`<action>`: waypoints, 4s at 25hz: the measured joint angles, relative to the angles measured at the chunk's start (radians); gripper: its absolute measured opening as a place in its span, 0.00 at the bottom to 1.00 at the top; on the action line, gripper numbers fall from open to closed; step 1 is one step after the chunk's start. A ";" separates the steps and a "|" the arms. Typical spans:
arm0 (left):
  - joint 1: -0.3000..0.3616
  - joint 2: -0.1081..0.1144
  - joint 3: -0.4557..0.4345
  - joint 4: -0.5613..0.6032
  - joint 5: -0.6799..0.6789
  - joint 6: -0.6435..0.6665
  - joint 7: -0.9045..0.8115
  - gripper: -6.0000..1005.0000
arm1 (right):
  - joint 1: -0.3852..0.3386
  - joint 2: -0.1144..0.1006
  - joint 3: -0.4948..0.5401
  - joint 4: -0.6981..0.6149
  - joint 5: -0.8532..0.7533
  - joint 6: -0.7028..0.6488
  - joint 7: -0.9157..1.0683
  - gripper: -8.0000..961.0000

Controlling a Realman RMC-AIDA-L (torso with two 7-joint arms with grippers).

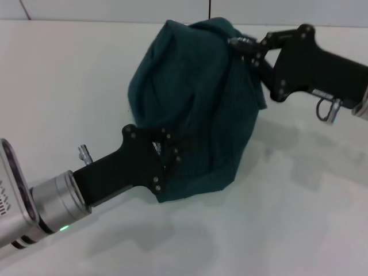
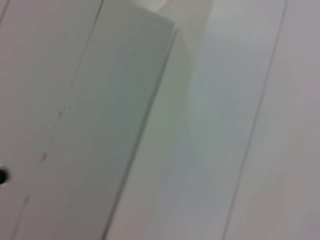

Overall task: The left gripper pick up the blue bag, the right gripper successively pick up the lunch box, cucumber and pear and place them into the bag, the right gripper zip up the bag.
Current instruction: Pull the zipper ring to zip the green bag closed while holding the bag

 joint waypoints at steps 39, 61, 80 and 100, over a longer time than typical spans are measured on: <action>0.000 -0.011 -0.022 -0.014 -0.140 0.113 -0.222 0.72 | -0.080 0.001 -0.218 0.003 0.250 -0.058 -0.413 0.02; 0.000 -0.009 -0.020 -0.023 -0.168 0.054 -0.183 0.37 | -0.071 0.001 -0.229 0.040 0.274 -0.071 -0.431 0.02; 0.011 -0.005 -0.014 -0.024 -0.152 0.054 -0.069 0.07 | -0.033 -0.011 -0.211 0.092 0.298 -0.067 -0.209 0.02; 0.023 -0.003 -0.021 -0.016 -0.136 0.049 -0.029 0.07 | -0.041 -0.024 -0.092 0.164 0.294 -0.096 -0.023 0.02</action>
